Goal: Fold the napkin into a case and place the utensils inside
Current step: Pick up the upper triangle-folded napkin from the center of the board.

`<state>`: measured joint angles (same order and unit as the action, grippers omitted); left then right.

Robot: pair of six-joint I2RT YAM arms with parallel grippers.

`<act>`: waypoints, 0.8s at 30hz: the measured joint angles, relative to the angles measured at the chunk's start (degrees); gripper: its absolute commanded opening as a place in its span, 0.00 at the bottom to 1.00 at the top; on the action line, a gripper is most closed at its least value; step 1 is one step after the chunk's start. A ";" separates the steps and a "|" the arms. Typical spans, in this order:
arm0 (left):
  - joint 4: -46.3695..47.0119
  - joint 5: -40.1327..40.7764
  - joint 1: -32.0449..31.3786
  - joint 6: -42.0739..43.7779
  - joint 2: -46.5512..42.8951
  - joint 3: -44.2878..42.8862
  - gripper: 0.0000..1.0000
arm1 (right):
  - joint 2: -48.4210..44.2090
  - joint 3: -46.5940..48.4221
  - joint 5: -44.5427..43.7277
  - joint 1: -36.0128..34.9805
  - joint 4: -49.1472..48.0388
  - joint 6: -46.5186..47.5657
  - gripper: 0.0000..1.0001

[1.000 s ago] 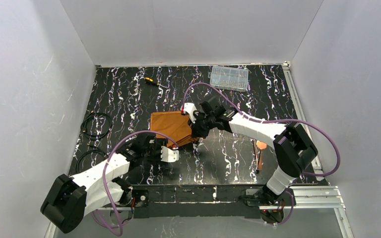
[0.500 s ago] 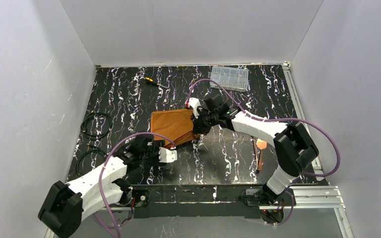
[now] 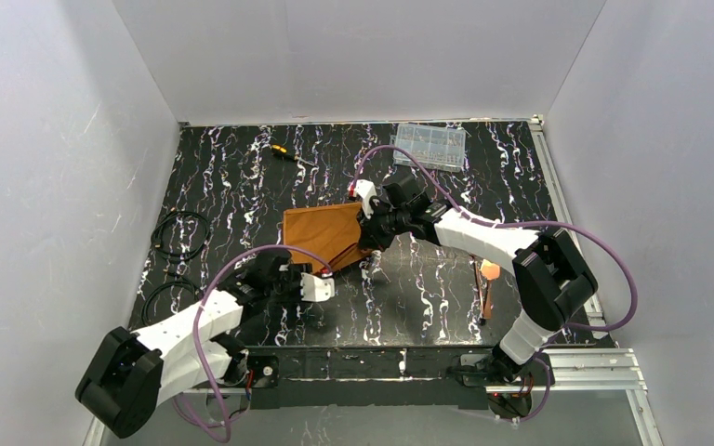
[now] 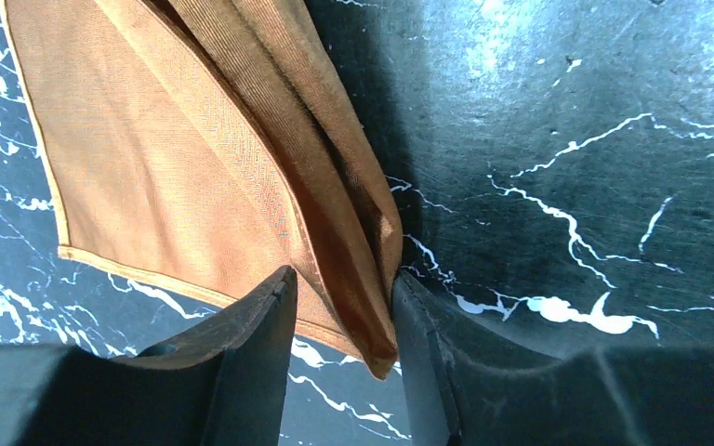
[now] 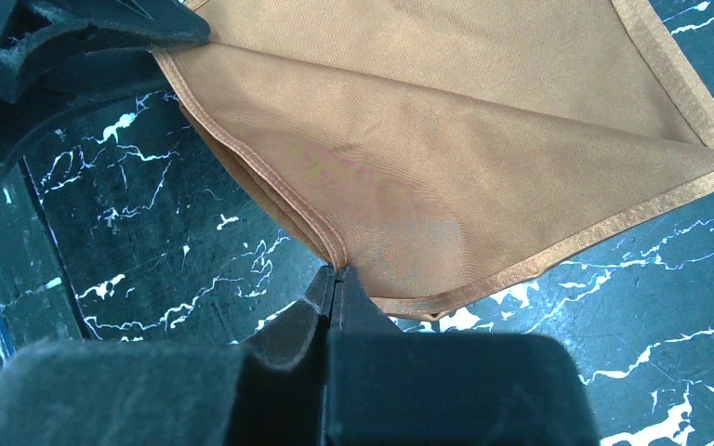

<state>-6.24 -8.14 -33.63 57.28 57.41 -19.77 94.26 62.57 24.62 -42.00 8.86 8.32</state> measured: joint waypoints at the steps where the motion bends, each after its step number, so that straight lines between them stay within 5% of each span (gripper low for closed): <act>1: 0.79 0.42 -0.02 0.17 0.48 0.02 0.37 | 0.00 -0.02 0.00 0.00 0.00 -0.04 0.01; 3: 1.68 0.90 -0.07 0.66 0.81 0.31 0.25 | 0.00 -0.13 0.00 0.00 0.00 -0.22 0.01; 5: 1.88 1.33 -0.09 1.05 0.92 0.68 0.00 | 0.00 -0.15 0.00 0.00 0.00 -0.35 0.01; 13: -3.63 3.15 -0.26 0.66 1.25 -1.62 0.00 | -0.42 -0.85 0.11 -0.04 0.24 -0.68 0.01; 24: -33.16 -3.45 -0.24 -3.80 -3.74 -26.03 0.00 | -20.09 -7.32 -0.24 -0.70 3.58 -4.22 0.01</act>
<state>-39.40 -11.60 -33.87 53.47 53.67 -45.80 74.17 55.24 24.38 -42.70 12.45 4.10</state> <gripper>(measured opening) 0.014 0.031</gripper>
